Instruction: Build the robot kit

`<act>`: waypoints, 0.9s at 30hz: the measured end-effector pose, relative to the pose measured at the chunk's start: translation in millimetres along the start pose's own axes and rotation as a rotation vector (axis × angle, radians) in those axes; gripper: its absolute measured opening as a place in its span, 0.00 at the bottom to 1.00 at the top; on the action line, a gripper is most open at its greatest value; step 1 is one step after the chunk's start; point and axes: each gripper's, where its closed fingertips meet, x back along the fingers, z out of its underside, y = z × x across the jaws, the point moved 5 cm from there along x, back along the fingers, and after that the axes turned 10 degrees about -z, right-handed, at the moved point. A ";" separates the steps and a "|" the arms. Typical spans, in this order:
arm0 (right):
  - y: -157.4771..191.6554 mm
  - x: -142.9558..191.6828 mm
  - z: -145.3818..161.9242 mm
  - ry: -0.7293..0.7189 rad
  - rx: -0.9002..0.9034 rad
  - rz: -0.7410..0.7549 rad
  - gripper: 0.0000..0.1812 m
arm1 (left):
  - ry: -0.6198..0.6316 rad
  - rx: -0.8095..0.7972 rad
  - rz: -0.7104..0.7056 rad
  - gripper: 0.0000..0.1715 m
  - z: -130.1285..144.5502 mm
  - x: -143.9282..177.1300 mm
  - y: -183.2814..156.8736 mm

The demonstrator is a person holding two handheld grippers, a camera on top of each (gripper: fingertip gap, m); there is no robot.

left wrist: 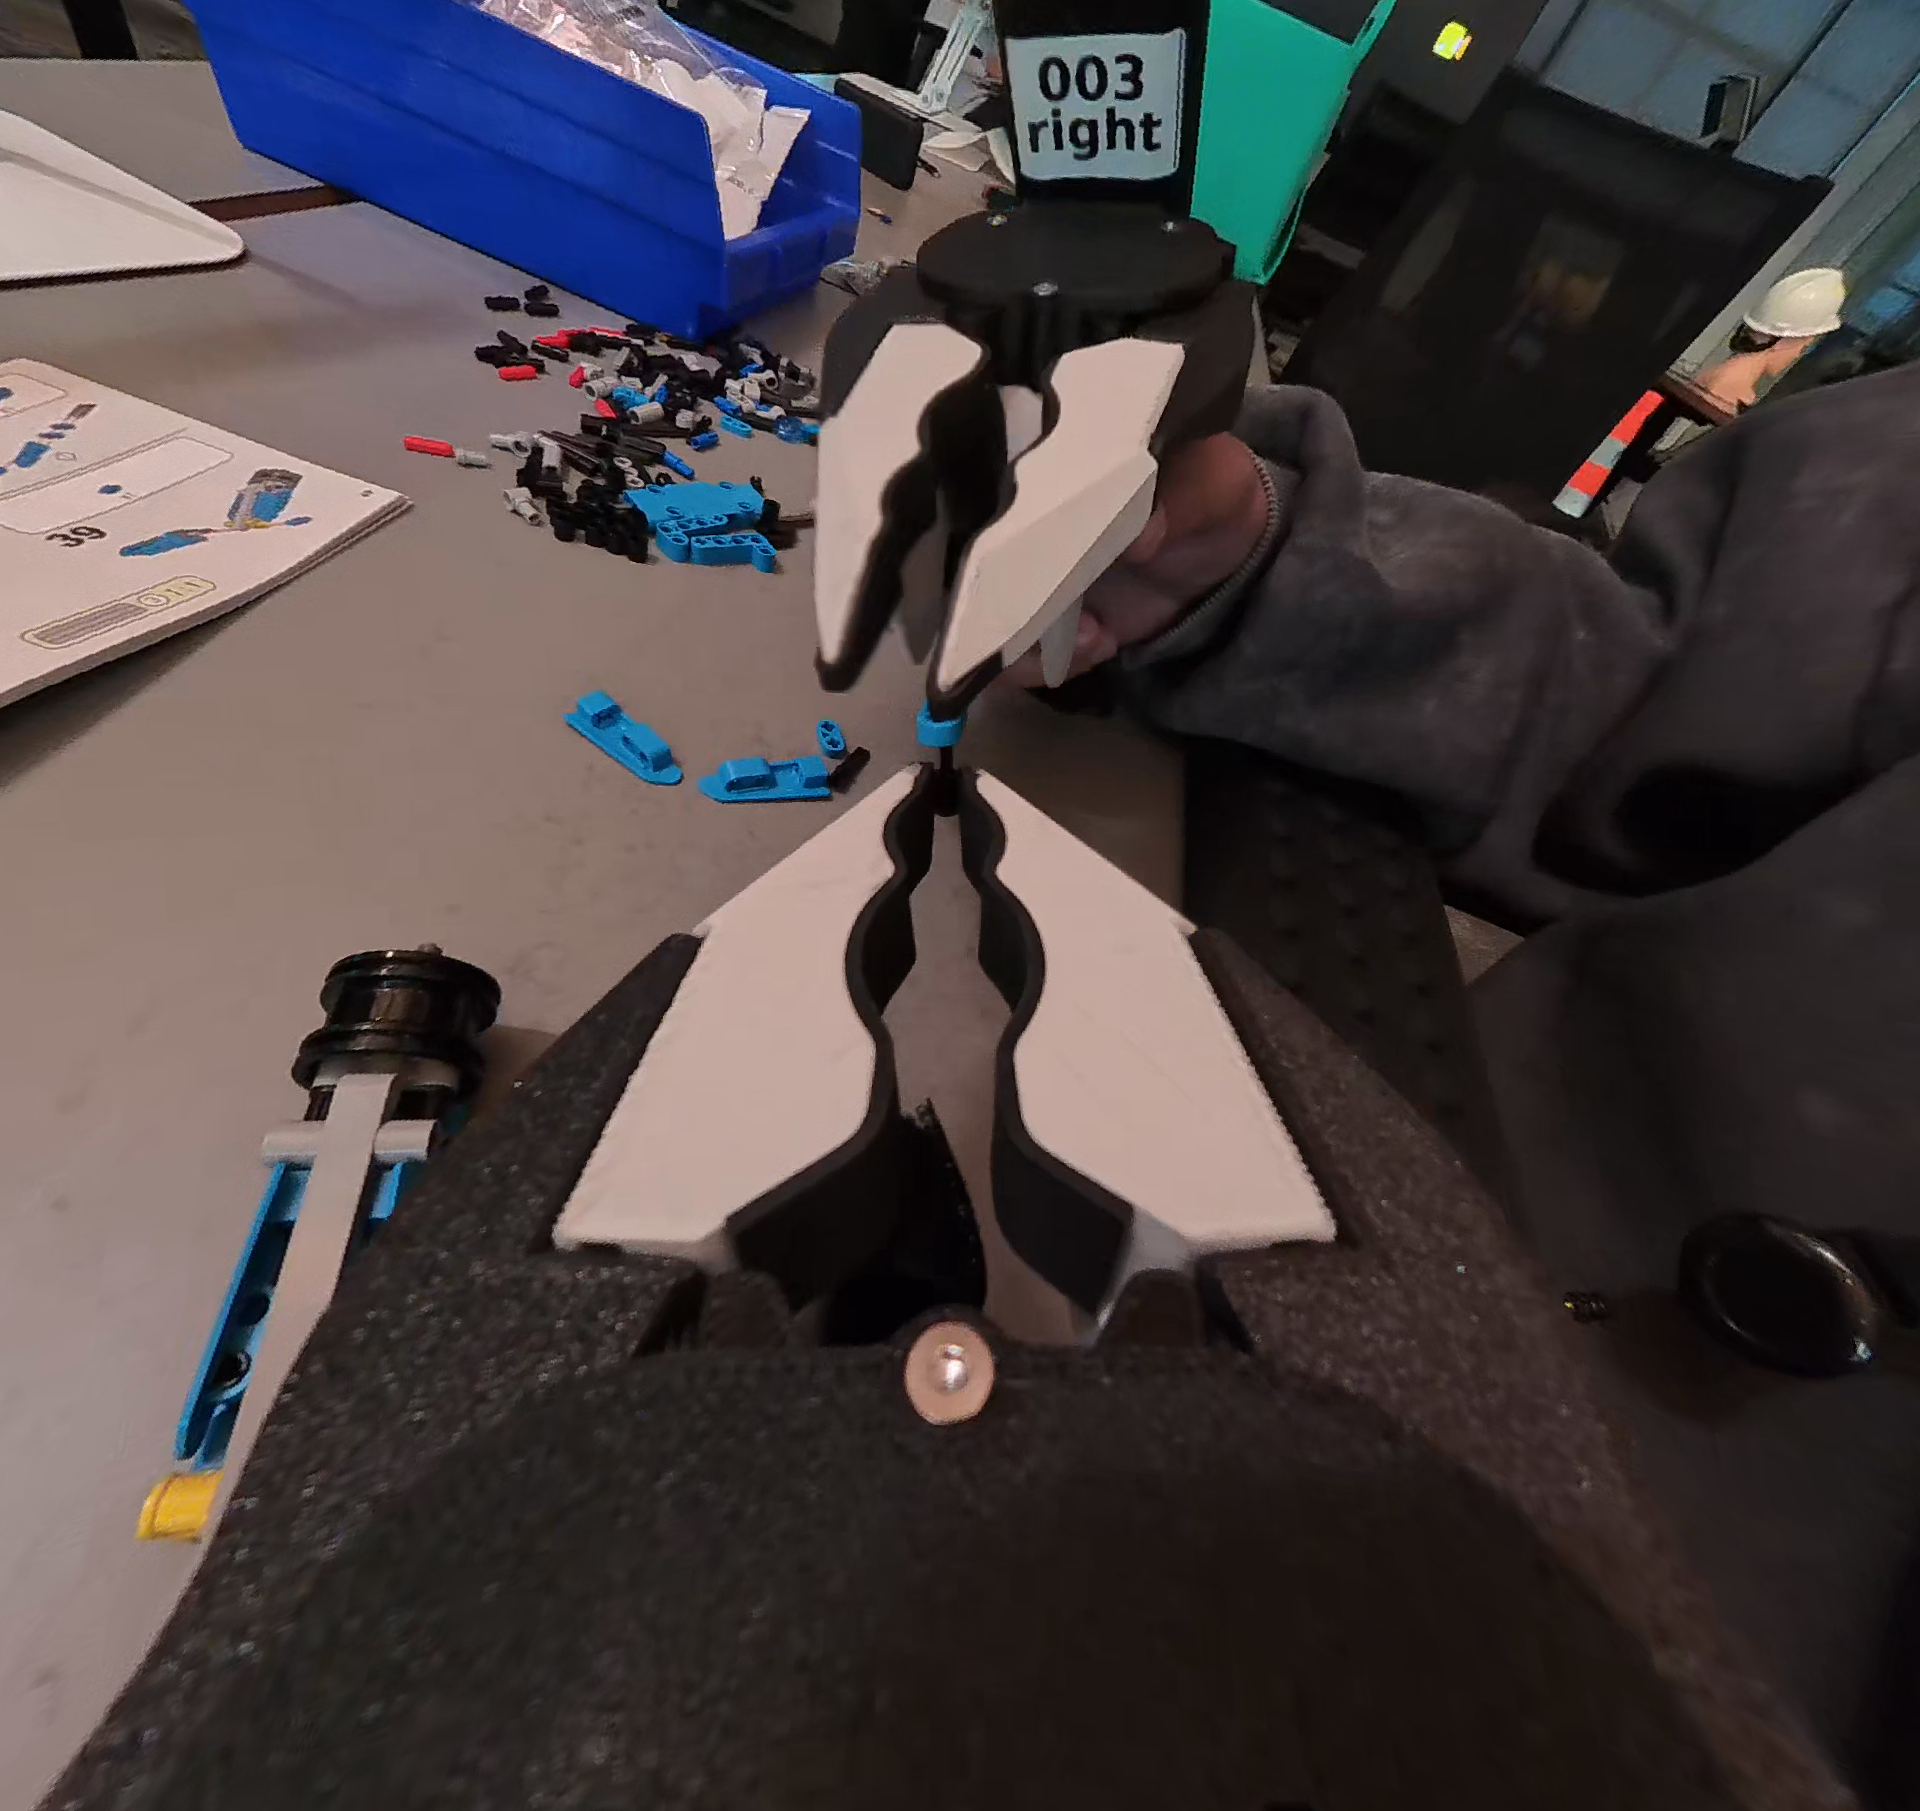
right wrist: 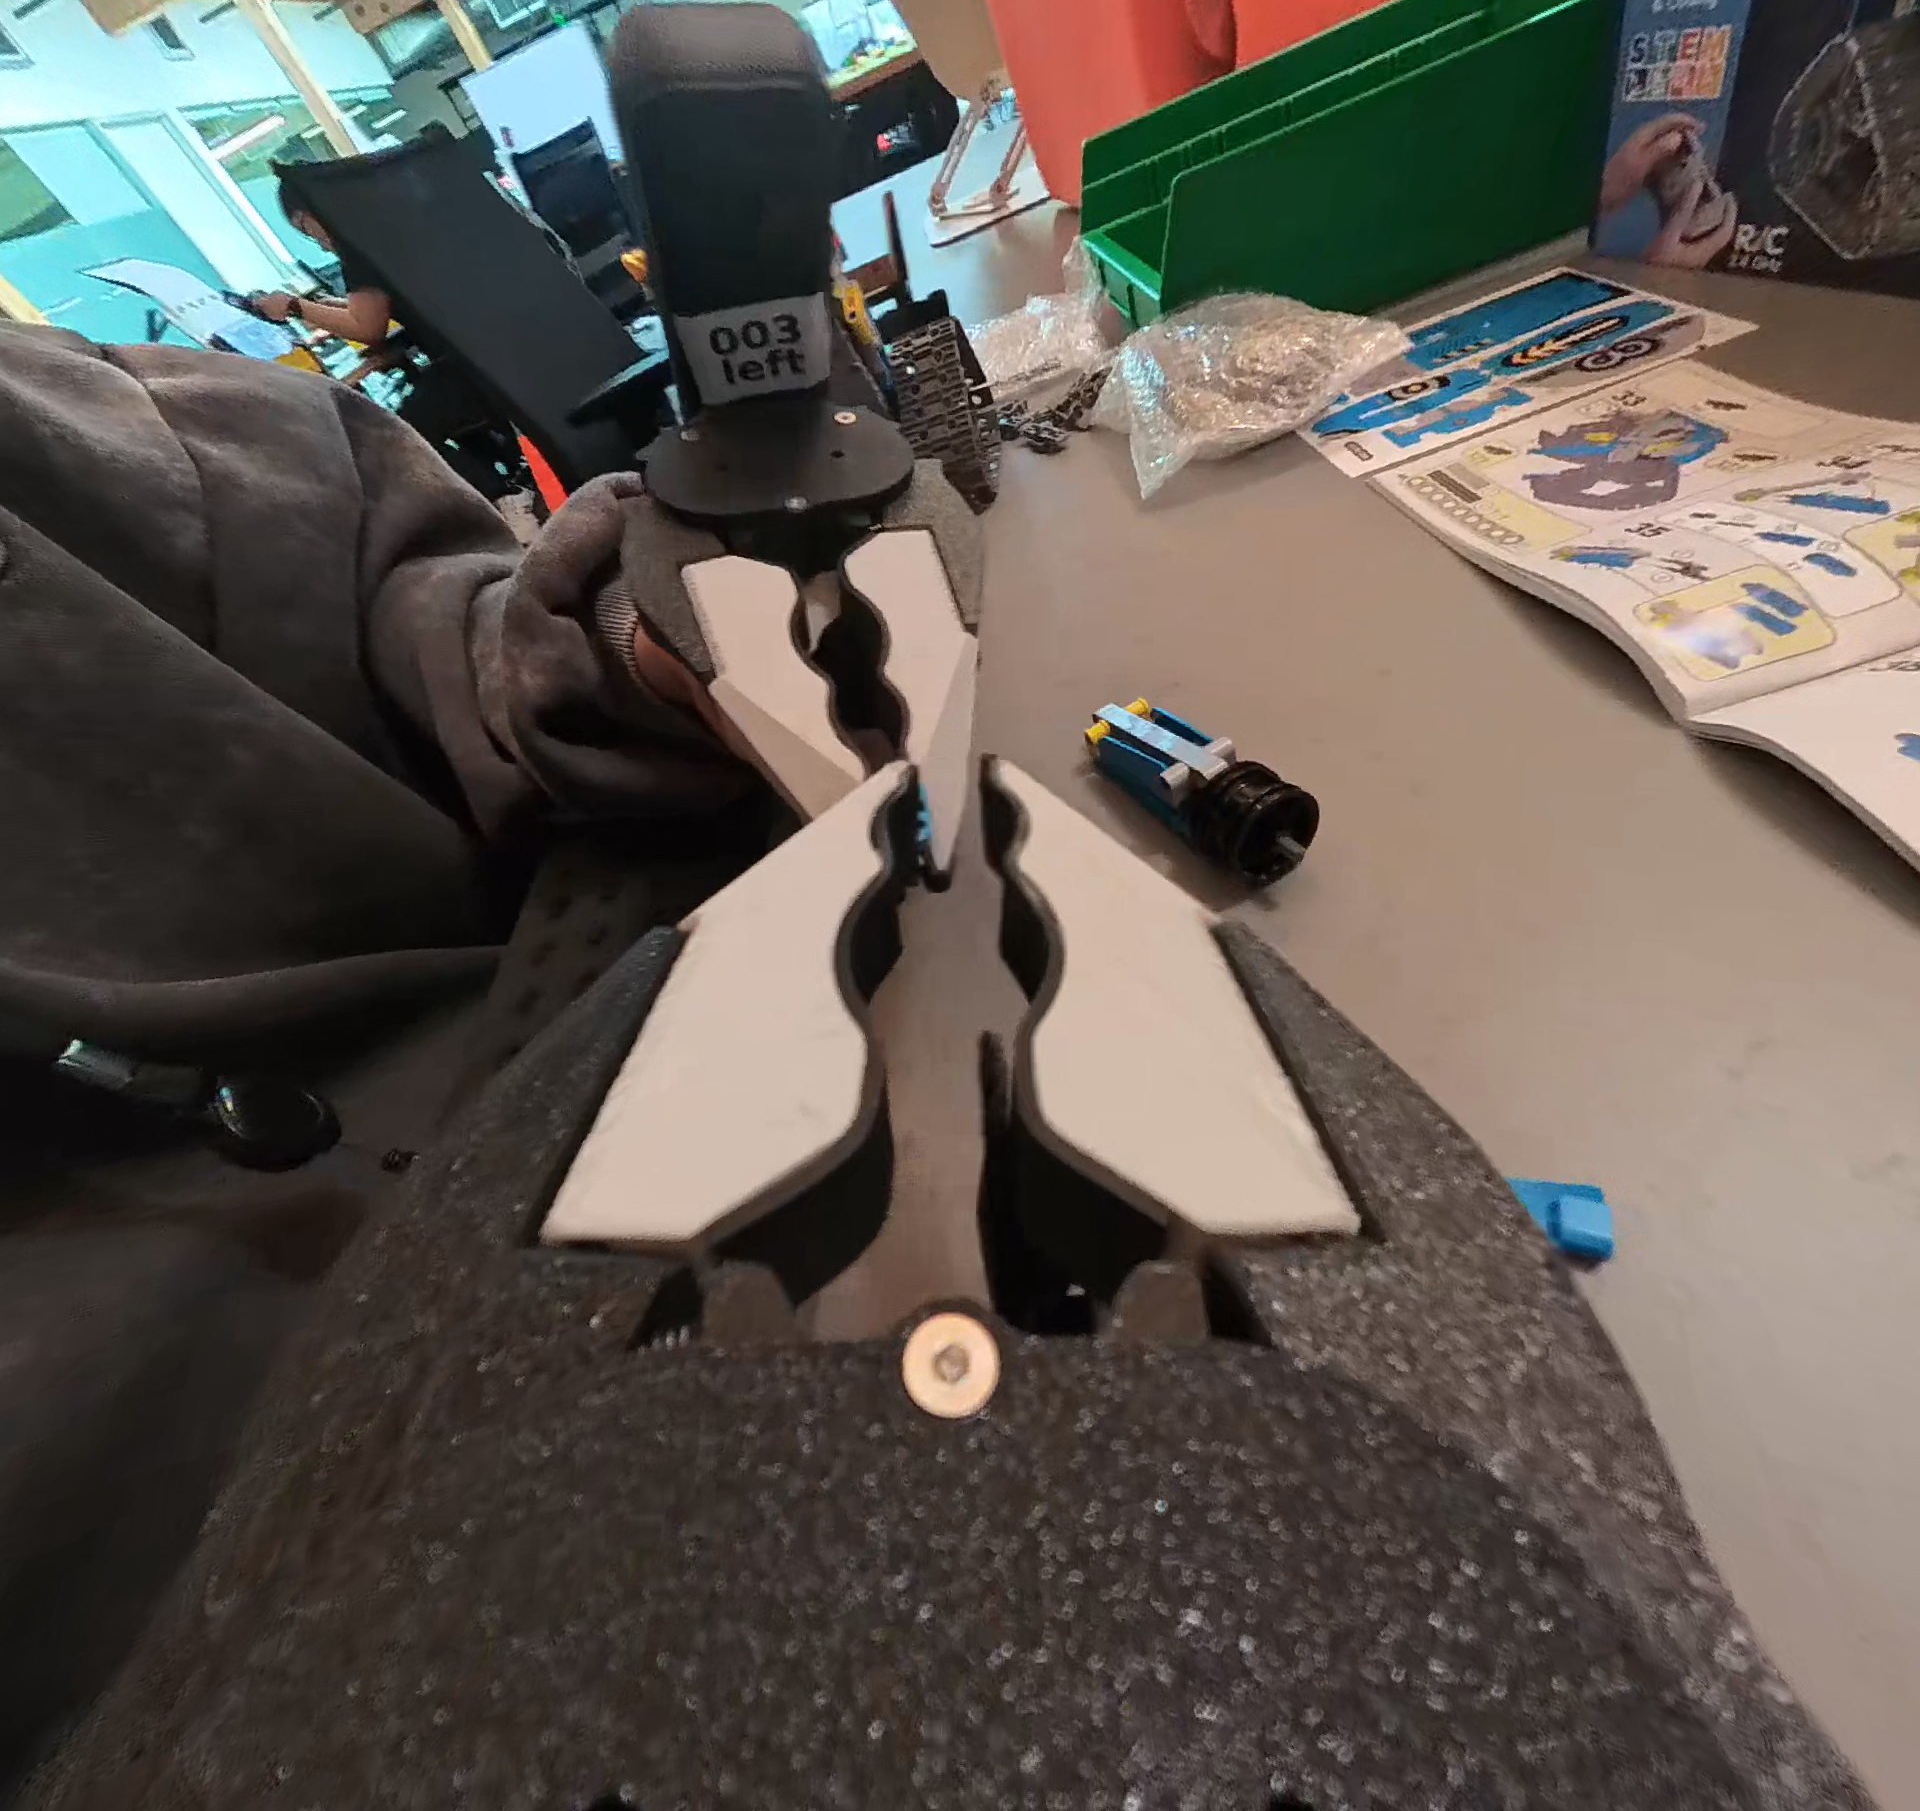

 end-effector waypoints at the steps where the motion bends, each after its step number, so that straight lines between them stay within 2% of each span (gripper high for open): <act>1: -0.8 1.5 0.6 0.003 -0.004 0.000 0.09 | 0.005 -0.001 0.000 0.02 0.6 -0.3 0.0; 3: 1.7 0.2 5.5 0.031 -0.035 -0.050 0.13 | 0.013 0.010 0.010 0.02 1.7 -0.7 0.1; 6: 4.3 -3.3 8.7 0.066 -0.020 -0.068 0.04 | 0.005 0.013 0.015 0.02 0.5 0.0 -0.1; 9: 0.6 -0.4 3.3 0.017 -0.055 -0.067 0.04 | -0.034 0.012 -0.028 0.02 -5.0 3.6 5.7; 10: -3.4 -0.2 3.1 -0.006 -0.101 -0.063 0.04 | -0.035 -0.040 -0.082 0.03 -5.0 3.8 8.1; 12: -13.0 -1.0 4.8 -0.052 -0.207 -0.047 0.04 | -0.019 -0.249 -0.268 0.04 -3.0 2.9 13.5; 14: -21.8 -0.3 6.9 -0.126 -0.363 -0.067 0.03 | 0.020 -0.471 -0.463 0.13 0.2 1.5 18.9; 17: -25.1 -0.3 6.9 -0.186 -0.457 -0.083 0.03 | 0.093 -0.689 -0.614 0.18 6.5 -5.0 19.7; 20: -24.2 -6.0 7.3 -0.194 -0.475 -0.072 0.04 | 0.112 -0.785 -0.693 0.17 6.5 -8.0 18.2; 22: -23.6 -10.1 7.4 -0.200 -0.482 -0.067 0.04 | 0.124 -0.828 -0.714 0.07 7.7 -8.9 17.4; 24: -24.4 -13.9 10.5 -0.177 -0.470 -0.033 0.04 | 0.144 -0.866 -0.757 0.02 8.1 -9.0 19.5; 27: -24.4 -14.0 10.9 -0.169 -0.453 -0.014 0.04 | 0.151 -0.870 -0.775 0.00 7.0 -7.6 22.2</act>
